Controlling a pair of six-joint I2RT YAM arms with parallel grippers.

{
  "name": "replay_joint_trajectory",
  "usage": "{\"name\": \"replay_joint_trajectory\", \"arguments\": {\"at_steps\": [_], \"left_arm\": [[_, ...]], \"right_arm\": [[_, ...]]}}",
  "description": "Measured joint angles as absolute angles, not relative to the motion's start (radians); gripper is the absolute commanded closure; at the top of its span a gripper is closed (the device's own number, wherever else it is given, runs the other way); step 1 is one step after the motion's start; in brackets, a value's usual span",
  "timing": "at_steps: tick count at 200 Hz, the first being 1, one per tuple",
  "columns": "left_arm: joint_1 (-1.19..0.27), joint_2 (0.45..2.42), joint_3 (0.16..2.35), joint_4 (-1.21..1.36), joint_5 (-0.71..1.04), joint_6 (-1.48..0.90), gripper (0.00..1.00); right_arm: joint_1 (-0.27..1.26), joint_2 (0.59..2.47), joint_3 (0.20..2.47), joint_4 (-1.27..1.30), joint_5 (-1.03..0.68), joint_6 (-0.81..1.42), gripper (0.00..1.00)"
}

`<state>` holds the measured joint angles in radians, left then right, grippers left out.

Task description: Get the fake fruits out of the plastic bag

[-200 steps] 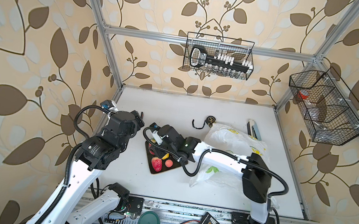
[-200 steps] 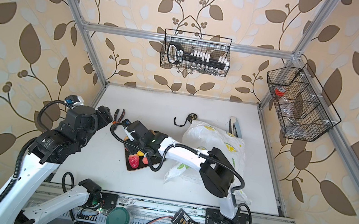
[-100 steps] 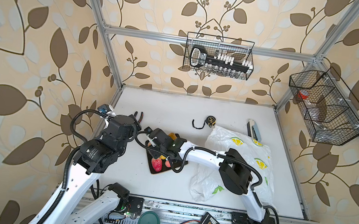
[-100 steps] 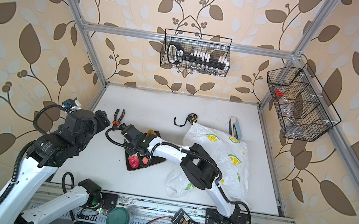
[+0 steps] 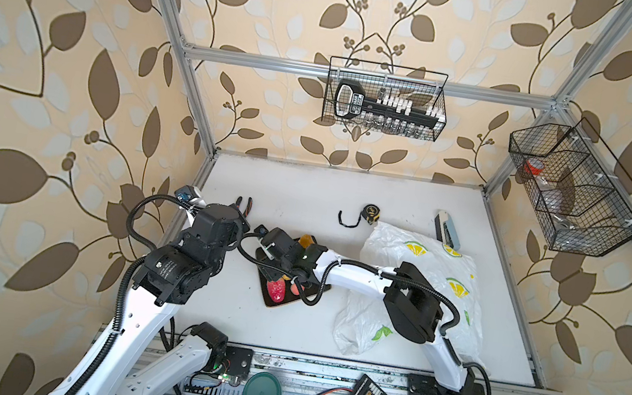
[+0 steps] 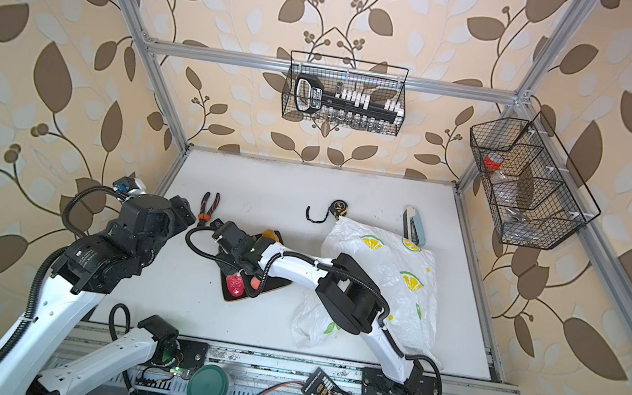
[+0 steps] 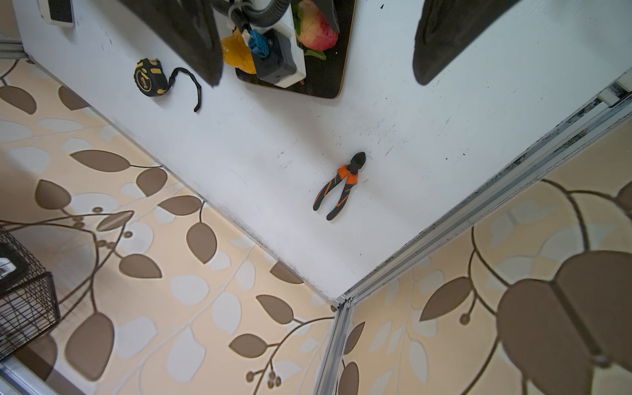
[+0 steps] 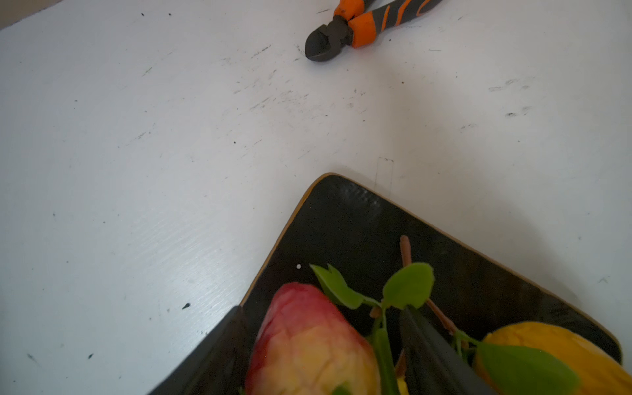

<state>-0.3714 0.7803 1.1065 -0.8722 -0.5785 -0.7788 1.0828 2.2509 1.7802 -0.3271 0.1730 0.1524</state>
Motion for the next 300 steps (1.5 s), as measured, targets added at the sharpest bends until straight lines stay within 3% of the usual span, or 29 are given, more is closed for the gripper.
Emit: {"name": "replay_joint_trajectory", "arguments": {"at_steps": [58, 138, 167, 187, 234, 252, 300], "left_arm": [[-0.371, 0.796, 1.106, -0.862, -0.575, -0.786, 0.14], [-0.371, 0.815, 1.034, -0.793, -0.567, -0.784, 0.13], [-0.371, 0.817, 0.955, -0.734, -0.568, -0.764, 0.11], [-0.366, 0.839, 0.901, -0.682, -0.586, -0.732, 0.09], [-0.286, 0.896, 0.740, -0.500, -0.587, -0.608, 0.06], [-0.247, 0.894, 0.662, -0.410, -0.586, -0.550, 0.06], [-0.155, 0.881, 0.443, -0.146, -0.557, -0.385, 0.03]], "right_arm": [[1.089, 2.074, 1.732, -0.334, 0.169, 0.152, 0.27], [1.041, 1.492, 1.348, -0.303, 0.307, 0.199, 0.27], [0.841, 1.266, 1.174, -0.301, 0.402, 0.268, 0.26], [0.604, 1.128, 1.033, -0.270, 0.441, 0.299, 0.26], [0.105, 0.989, 0.642, -0.051, 0.373, 0.300, 0.27], [0.038, 1.022, 0.538, 0.057, 0.330, 0.273, 0.24], [0.029, 1.179, 0.348, 0.437, 0.268, 0.158, 0.18]]}}
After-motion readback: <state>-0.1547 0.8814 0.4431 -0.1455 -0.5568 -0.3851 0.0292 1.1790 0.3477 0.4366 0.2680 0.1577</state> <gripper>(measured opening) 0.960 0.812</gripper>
